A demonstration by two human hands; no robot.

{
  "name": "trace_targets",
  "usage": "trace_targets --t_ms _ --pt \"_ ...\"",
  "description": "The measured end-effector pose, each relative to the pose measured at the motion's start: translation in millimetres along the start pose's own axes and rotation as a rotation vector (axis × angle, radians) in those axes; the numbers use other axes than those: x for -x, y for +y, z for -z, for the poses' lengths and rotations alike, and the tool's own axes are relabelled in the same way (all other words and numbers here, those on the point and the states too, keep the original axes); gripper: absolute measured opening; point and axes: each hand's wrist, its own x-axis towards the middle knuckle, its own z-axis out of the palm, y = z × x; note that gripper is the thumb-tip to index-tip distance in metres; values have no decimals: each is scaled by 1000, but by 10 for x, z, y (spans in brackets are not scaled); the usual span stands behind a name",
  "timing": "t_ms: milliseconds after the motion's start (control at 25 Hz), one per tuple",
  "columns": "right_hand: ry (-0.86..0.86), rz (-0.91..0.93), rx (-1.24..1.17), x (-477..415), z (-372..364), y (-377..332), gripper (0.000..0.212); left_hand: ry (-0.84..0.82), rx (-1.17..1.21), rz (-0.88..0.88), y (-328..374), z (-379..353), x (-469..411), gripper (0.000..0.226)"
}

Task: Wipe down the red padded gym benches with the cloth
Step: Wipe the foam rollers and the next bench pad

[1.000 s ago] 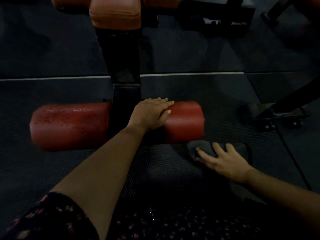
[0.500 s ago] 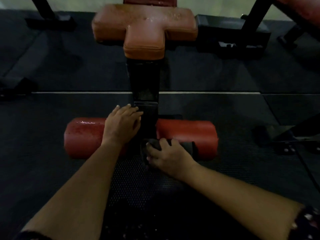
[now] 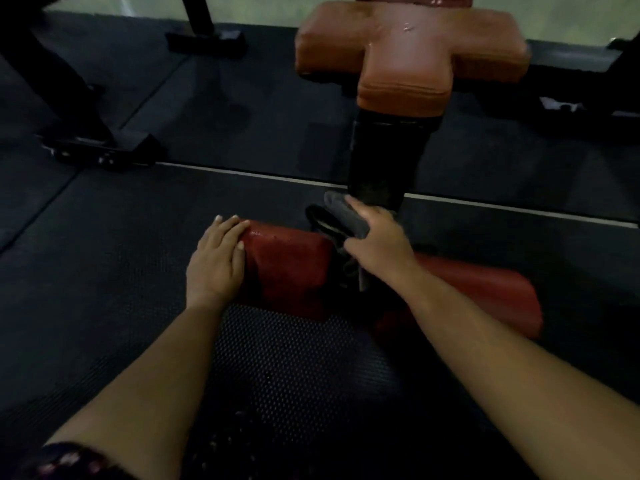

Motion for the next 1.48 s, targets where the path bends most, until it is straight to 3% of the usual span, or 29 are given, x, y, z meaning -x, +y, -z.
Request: trace_targets --t_ms 80,160,240,320,480,600,800,920,1080,1160,1240,1320,1480 --pt "-75 3 128 104 -333 -48 79 74 15 -43 -57 -115 -13 55" --pt "54 95 343 339 -513 -7 79 126 27 -88 -139 -183 -1 51" --pt "269 344 572 659 -683 78 76 175 37 -144 -184 -201 14 49" --pt "337 509 713 933 -904 244 71 215 35 -186 -215 -227 -4 47" --pt "221 786 960 1103 -1104 551 60 266 64 -195 -210 -250 30 45" --pt "213 912 959 912 -993 437 45 268 57 -201 -194 -247 10 44" --pt "217 831 769 535 -742 -8 59 137 78 -234 -302 -170 44 48" --pt "153 521 607 408 -576 -214 72 92 91 -324 -438 -114 34 50" --pt "12 45 354 -295 -449 -369 55 112 49 -409 -570 -156 -20 50" --pt "-127 -105 253 -583 -366 -506 47 137 81 -429 -601 -219 -21 49" --pt "-222 -34 300 -658 -355 -589 57 157 147 -456 -634 -251 -38 50" --pt "-239 181 478 -445 -390 -672 72 152 218 -464 -633 -249 -52 54" --pt "38 581 858 429 -673 -398 79 125 304 -435 -627 -273 -38 58"
